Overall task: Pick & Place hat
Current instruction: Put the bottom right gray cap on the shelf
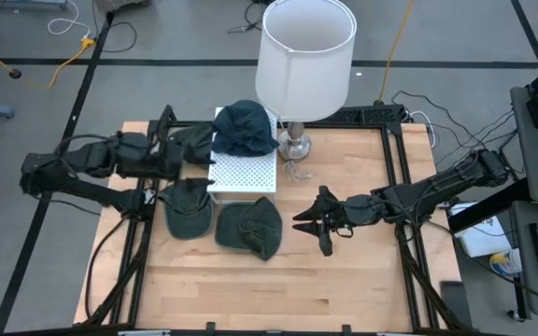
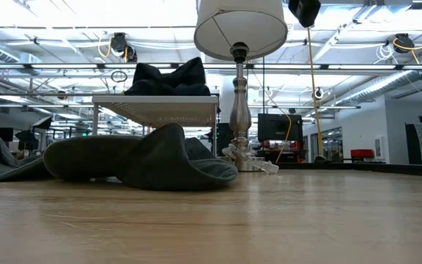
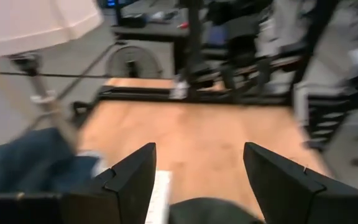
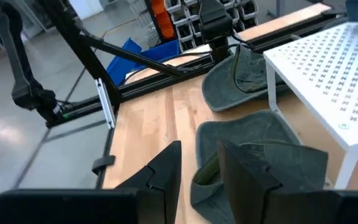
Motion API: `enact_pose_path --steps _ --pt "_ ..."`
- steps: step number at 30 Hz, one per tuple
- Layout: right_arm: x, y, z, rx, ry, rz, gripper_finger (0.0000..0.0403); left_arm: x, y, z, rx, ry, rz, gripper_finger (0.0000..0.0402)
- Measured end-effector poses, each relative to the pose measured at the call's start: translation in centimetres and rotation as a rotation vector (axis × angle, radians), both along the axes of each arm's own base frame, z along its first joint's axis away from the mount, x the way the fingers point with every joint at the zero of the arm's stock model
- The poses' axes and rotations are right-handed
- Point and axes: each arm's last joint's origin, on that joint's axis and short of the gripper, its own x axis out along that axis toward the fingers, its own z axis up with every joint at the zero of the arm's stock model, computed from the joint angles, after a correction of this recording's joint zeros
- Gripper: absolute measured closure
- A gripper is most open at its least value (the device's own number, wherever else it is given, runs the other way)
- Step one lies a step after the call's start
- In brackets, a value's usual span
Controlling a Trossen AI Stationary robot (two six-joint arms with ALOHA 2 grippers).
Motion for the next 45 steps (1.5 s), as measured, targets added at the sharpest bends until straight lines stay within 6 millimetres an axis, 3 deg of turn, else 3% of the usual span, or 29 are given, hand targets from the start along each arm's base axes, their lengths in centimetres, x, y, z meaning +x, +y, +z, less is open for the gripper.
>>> enact_pose_path --steps 10,15,32,39,45 --pt "0.1 0.1 0.4 0.041 -0.044 -0.007 0.0303 -1.4 -2.7 0.5 -0.363 0.0 -0.148 0.0153" --pt "0.1 0.1 0.5 0.122 -0.042 -0.032 0.0303 -1.4 -3.9 -0.4 -0.407 0.11 -0.192 0.0168" --pt "-0.1 0.8 0.5 0.142 -0.046 -0.014 0.0303 0.9 -9.0 -3.1 -0.434 0.374 -0.314 0.0269" --pt "-0.3 1.3 0.5 0.11 -0.048 0.017 0.0303 2.2 -11.1 -1.9 -0.396 0.508 -0.26 0.0312" --pt "-0.6 2.2 0.5 0.081 -0.049 0.064 0.0303 3.1 -12.2 -0.4 -0.294 0.639 -0.181 0.0324"
